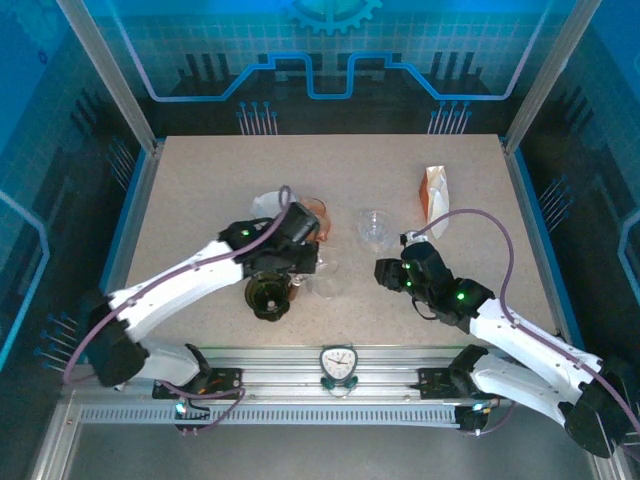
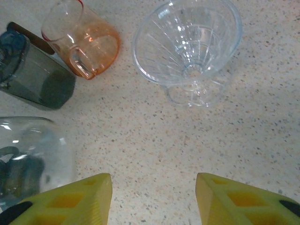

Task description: Place the coffee filter in the dripper

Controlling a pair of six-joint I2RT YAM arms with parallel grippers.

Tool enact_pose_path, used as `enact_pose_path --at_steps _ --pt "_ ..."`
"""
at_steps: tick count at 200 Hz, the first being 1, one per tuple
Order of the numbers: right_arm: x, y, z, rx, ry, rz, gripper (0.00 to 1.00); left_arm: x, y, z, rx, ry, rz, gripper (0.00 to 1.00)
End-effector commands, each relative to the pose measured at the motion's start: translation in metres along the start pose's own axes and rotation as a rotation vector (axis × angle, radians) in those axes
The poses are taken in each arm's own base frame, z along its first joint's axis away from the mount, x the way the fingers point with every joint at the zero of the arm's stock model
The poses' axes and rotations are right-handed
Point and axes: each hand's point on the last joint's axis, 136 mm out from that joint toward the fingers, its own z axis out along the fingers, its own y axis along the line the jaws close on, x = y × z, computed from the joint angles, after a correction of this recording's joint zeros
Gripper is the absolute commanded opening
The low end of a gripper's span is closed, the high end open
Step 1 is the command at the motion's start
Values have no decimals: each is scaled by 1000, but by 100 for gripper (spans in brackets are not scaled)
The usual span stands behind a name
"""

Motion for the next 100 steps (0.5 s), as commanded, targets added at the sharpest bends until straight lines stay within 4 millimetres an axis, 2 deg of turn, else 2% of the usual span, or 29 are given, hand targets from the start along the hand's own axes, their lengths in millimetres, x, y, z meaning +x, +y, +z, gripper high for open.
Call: enact_pose_path --at_steps 1,44,90,100 --pt "8 -17 -1 64 18 -16 53 -8 -14 19 -9 -33 24 0" --pt "11 -20 0 71 29 -15 54 4 -15 47 -85 9 89 0" --pt "14 -22 2 75 35 -14 56 15 -14 58 -107 33 109 0" --pt "14 -21 2 72 37 -13 57 16 -15 59 -105 36 111 4"
